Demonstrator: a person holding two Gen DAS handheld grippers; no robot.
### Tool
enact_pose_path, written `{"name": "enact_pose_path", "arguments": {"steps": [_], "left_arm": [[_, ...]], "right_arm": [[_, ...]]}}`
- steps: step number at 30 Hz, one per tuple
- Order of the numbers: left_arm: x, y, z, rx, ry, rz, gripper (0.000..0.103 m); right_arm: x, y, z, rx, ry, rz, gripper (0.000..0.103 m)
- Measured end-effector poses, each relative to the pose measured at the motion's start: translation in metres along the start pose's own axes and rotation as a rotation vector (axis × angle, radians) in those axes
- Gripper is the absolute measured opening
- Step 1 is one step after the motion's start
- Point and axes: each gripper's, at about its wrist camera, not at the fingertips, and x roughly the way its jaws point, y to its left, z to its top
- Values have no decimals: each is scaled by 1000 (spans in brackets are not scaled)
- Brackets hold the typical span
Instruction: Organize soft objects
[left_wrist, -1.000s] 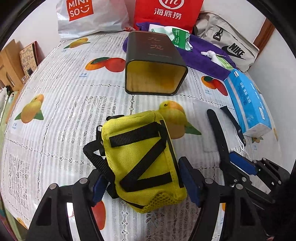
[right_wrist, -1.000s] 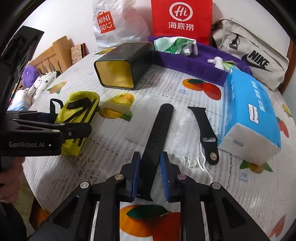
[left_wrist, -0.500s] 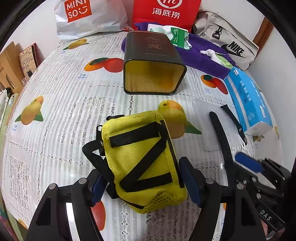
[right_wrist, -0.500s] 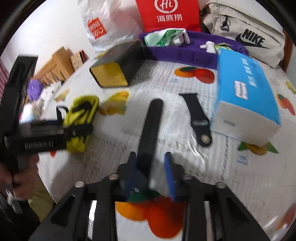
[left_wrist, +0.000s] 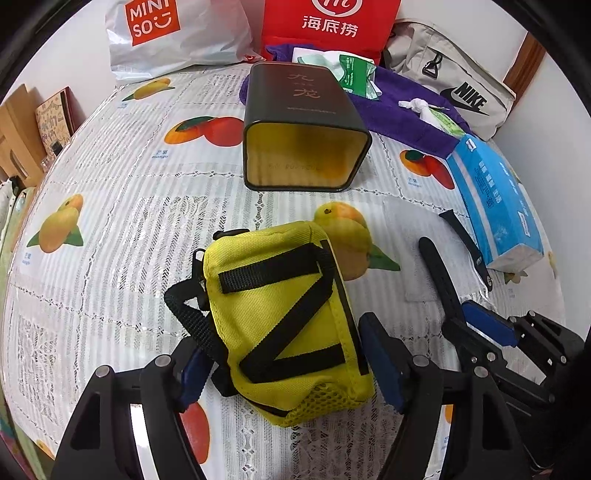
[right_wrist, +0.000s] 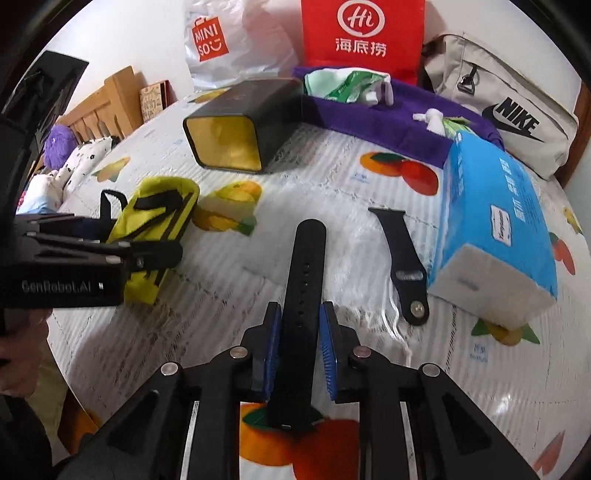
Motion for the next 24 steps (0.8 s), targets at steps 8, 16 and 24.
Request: {"name": "enact_pose_path", "arguments": {"steps": [8, 16, 24], "left_arm": [[-1, 1, 0, 5, -4, -10, 74], [-4, -3, -6, 28, -19, -6, 70], [-5, -10, -12, 59, -22, -2, 71]], "right_arm": [[4, 9, -1, -19, -52, -3, 21], [-17, -5, -15, 20, -38, 17, 20], [-41, -51, -55, 94, -19, -85, 20]]}}
